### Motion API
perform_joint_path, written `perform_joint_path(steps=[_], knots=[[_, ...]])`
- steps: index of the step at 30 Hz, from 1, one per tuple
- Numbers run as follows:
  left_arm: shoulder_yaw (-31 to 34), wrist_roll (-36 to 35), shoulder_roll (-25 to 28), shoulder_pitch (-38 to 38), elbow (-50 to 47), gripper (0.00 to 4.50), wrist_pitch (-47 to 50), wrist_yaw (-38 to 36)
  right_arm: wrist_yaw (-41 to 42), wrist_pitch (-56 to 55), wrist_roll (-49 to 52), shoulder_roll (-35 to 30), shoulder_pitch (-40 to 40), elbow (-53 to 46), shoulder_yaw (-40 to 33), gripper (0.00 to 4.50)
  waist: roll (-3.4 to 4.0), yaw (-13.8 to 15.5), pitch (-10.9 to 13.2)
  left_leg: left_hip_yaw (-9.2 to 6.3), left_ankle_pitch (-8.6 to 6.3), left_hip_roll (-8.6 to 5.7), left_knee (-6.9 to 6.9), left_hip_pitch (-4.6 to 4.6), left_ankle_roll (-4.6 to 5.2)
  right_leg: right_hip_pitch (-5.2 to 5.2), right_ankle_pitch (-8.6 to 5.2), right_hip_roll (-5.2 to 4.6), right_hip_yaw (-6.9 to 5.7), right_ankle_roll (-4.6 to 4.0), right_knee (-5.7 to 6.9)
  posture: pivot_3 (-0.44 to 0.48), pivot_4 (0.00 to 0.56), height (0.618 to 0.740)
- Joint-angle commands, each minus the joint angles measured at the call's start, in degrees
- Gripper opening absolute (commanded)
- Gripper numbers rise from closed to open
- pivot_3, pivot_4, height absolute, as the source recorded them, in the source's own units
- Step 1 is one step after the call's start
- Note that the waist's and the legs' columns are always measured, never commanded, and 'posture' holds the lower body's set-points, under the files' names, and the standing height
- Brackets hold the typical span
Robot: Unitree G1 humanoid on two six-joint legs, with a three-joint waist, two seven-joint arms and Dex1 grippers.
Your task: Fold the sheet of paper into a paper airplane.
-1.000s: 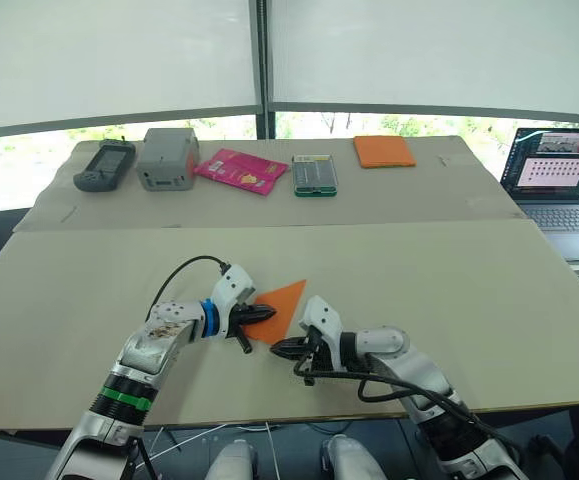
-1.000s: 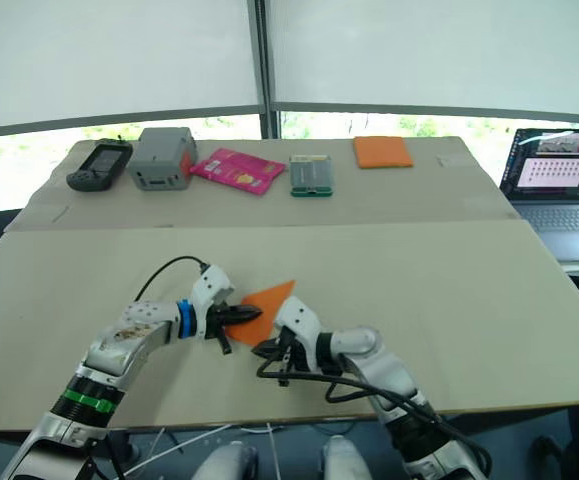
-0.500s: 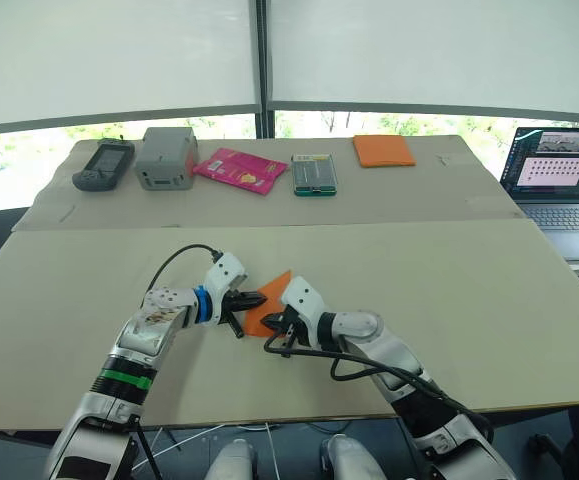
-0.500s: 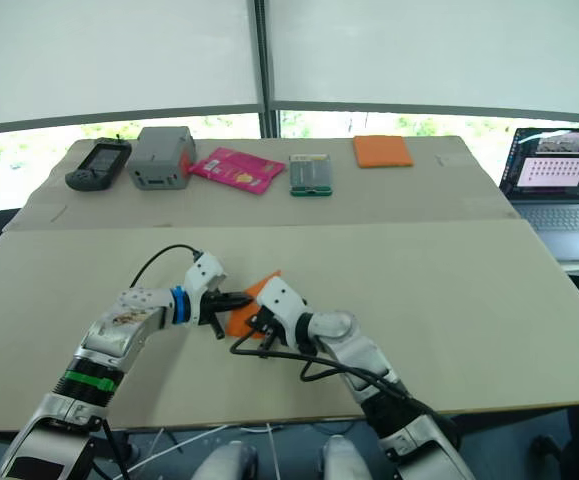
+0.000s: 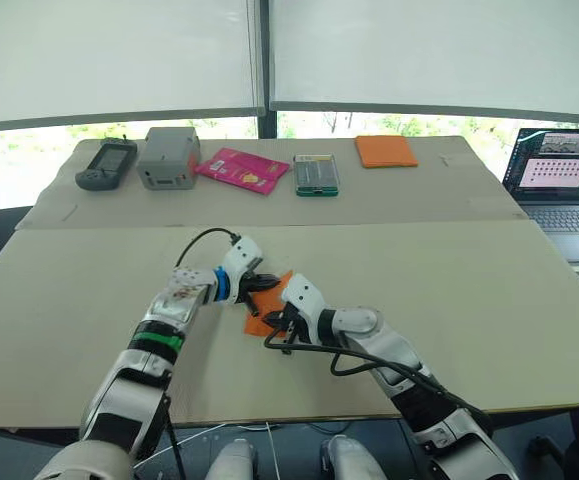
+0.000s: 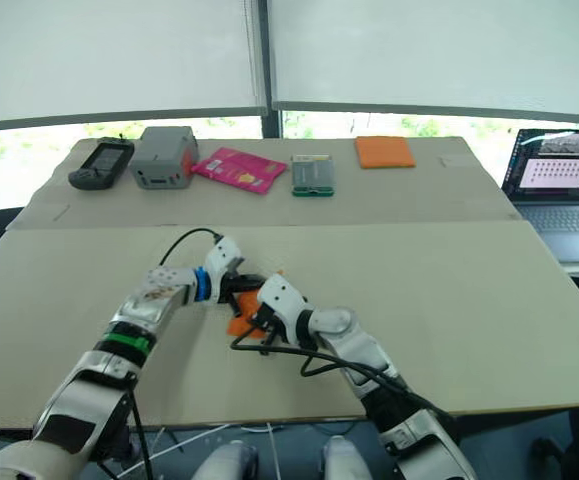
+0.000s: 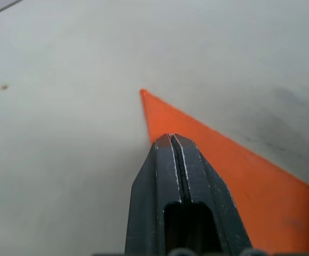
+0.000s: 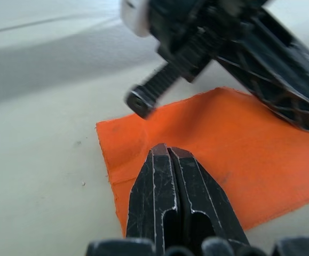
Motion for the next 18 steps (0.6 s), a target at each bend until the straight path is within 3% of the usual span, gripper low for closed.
perform_joint_path(steps=[1, 6, 11, 14, 18], knots=[[-0.02, 2.36, -2.03, -4.83, 8.48, 0.00, -5.20, 0.72, -1.03, 2.80, -0.62, -0.78, 1.27, 1.29, -0.13, 0.05, 0.00, 0.00, 0.00, 0.00, 0.00, 0.00, 0.00, 0.00, 0.00, 0.00, 0.00, 0.00, 0.00, 0.00, 0.00, 0.000, 0.150, 0.740], [0.57, 4.70, -4.72, -9.48, 18.44, 0.00, -10.40, 2.05, -1.47, 3.45, -0.63, -0.95, 1.80, 0.50, -0.54, 0.05, -0.01, 0.02, 0.00, 0.00, 0.00, -0.05, 0.01, 0.00, 0.00, 0.02, 0.01, -0.02, 0.00, 0.02, -0.01, 0.000, 0.150, 0.740], [0.27, 6.21, -4.51, -9.35, 20.93, 0.00, -12.72, 0.39, -1.67, 3.66, -0.61, -1.09, 2.03, 0.25, -0.75, 0.05, -0.01, 0.05, -0.01, -0.01, 0.00, -0.06, 0.01, -0.02, 0.00, 0.02, 0.01, -0.03, 0.00, 0.03, -0.01, 0.000, 0.150, 0.740], [1.40, 5.82, -1.92, -6.33, 18.89, 0.00, -12.26, -0.73, -1.47, 3.72, -0.59, -1.32, 2.09, 0.13, -0.70, 0.05, -0.01, -0.06, -0.01, -0.01, 0.00, -0.06, 0.01, -0.01, 0.00, 0.02, 0.01, -0.03, 0.00, 0.04, -0.01, 0.000, 0.150, 0.740], [3.42, 3.04, 3.72, 4.33, 6.54, 0.00, -8.73, -5.55, -1.15, 3.64, -0.36, -1.27, 1.37, 1.03, -1.00, 0.05, 0.02, -1.20, -0.03, 0.02, 0.00, 0.03, -0.03, 0.09, 0.00, 0.04, 0.01, 0.01, 0.05, 0.03, 0.02, 0.000, 0.150, 0.740]])
